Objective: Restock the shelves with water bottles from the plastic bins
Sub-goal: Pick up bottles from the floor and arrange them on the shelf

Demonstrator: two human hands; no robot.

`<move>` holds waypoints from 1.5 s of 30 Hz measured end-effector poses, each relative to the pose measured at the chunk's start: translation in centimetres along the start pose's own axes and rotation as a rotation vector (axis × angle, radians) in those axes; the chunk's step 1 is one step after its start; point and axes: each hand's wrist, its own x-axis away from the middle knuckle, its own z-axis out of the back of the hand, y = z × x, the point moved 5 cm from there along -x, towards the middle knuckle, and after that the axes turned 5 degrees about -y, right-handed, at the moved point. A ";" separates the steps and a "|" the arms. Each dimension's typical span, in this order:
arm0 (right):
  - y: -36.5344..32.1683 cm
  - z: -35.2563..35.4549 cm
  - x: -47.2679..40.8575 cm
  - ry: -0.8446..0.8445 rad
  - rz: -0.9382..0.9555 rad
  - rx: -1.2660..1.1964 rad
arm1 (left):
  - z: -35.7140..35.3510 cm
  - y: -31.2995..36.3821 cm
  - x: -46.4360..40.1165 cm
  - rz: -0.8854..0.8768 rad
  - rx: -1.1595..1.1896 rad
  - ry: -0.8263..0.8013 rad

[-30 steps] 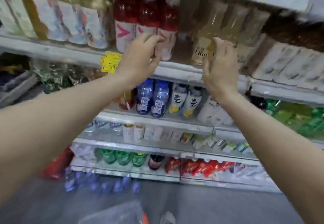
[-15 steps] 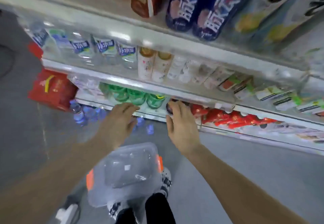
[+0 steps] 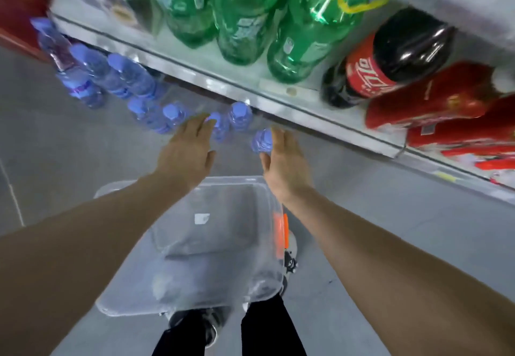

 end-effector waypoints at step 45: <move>-26.6 69.3 30.4 0.755 0.086 -0.231 | 54.6 34.6 19.8 -0.331 0.487 0.064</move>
